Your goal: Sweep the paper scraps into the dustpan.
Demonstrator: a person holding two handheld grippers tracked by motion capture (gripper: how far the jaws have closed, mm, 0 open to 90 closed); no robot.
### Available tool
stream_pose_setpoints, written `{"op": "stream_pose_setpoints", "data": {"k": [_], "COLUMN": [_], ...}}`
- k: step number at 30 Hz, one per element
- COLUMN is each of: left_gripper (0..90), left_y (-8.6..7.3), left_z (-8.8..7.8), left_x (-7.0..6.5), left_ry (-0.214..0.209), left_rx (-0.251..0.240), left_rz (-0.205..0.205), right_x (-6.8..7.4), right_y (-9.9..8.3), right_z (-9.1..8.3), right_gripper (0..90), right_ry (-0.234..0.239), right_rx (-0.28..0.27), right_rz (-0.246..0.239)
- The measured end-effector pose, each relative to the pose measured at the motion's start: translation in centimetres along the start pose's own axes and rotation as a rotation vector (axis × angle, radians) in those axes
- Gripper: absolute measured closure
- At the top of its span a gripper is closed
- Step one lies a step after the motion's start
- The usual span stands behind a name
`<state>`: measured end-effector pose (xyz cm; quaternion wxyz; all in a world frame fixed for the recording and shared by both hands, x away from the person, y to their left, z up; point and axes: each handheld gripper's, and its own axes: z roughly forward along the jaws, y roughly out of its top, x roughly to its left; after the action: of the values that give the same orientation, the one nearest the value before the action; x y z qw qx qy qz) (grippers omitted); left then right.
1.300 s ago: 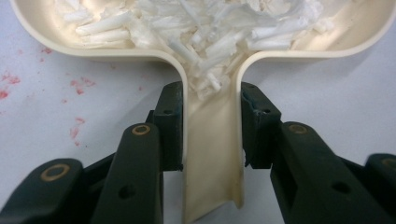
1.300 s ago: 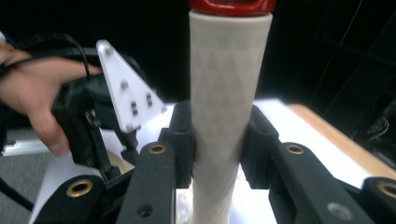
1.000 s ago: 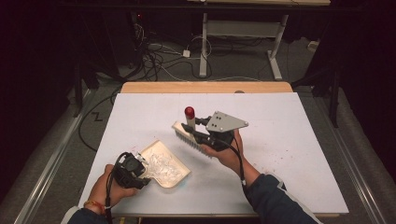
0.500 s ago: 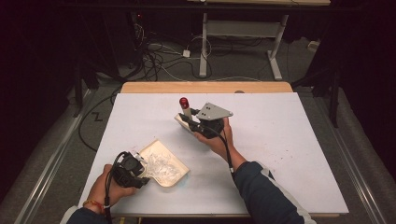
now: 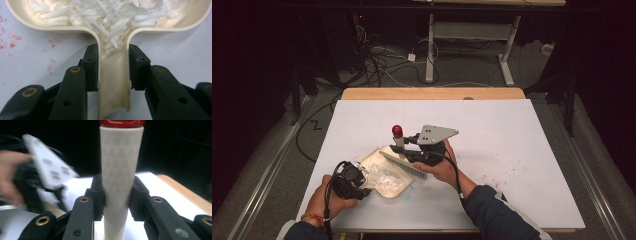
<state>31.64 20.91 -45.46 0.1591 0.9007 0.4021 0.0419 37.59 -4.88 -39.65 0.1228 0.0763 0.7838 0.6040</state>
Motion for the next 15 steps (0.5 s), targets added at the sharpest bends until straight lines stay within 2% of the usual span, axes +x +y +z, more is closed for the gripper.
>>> {"op": "stream_pose_setpoints", "data": {"k": [1, 4, 6, 8, 11, 15], "left_gripper": [63.3, 63.3, 63.3, 63.3, 63.3, 63.3], "left_y": [0.0, 0.0, 0.0, 0.0, 0.0, 0.0], "left_z": [0.0, -0.1, 0.0, 0.0, 0.1, 0.1], "left_x": [0.0, -0.1, -0.1, -0.1, -0.1, -0.1], "left_ry": [0.003, 0.002, 0.002, 0.002, 0.001, 0.003], "left_rx": [-0.001, -0.002, -0.001, 0.002, 0.007, 0.005], "left_rz": [0.003, 0.0, -0.001, 0.001, 0.004, 0.001], "right_x": [0.3, 0.9, 0.9, 0.7, 0.1, -0.6], "right_y": [0.2, 0.9, 1.4, 1.7, 1.8, 1.3], "right_z": [-0.3, -1.3, -2.0, -2.7, -3.5, -3.4], "right_gripper": [69.8, 69.8, 69.8, 69.8, 69.8, 69.8], "right_ry": [0.005, -0.023, -0.047, -0.079, -0.151, -0.207], "right_rx": [-0.005, -0.023, -0.047, -0.062, -0.06, -0.037], "right_rz": [-0.01, -0.036, -0.031, -0.029, -0.035, -0.038]}}
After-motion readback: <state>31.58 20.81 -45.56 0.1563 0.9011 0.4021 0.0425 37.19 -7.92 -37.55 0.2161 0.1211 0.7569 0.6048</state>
